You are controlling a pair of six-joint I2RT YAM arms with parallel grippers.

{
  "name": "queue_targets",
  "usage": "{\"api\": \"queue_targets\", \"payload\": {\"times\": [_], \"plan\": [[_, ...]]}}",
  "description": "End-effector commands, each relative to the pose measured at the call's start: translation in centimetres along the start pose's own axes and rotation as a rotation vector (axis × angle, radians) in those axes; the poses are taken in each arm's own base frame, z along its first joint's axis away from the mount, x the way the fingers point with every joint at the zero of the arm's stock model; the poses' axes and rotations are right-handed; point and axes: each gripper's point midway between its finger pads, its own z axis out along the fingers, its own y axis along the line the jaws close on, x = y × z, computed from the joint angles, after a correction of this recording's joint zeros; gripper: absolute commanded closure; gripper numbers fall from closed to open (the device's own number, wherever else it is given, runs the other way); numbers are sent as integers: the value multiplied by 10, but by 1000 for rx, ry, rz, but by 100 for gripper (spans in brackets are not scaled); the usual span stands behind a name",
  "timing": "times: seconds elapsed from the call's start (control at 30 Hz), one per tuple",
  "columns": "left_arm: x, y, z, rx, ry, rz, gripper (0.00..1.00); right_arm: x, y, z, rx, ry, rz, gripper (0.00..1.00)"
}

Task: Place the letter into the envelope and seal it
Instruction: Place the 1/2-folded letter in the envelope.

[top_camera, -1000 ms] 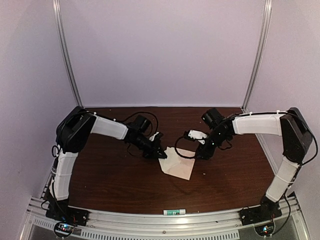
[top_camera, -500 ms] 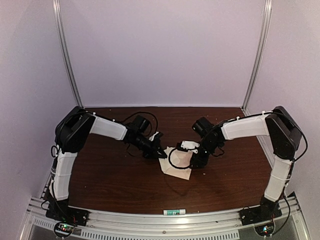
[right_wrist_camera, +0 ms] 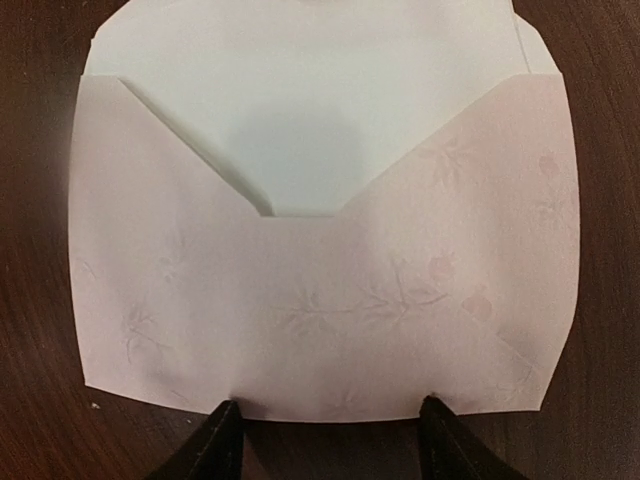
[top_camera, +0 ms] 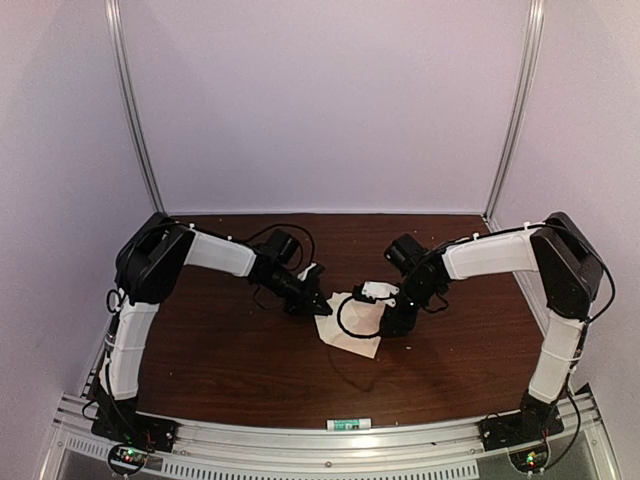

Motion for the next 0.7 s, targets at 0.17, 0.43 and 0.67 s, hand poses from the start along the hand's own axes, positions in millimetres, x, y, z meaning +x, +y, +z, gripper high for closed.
{"api": "queue_targets", "payload": {"times": [0.17, 0.43, 0.67], "plan": [[-9, -4, -8, -22, -31, 44, 100, -2, -1, -12, 28, 8, 20, 39], [-5, -9, -12, -10, -39, 46, 100, -9, -13, -5, 40, -4, 38, 39], [2, -3, -12, -18, -25, 40, 100, -22, -26, -22, 34, -69, 77, 42]]}}
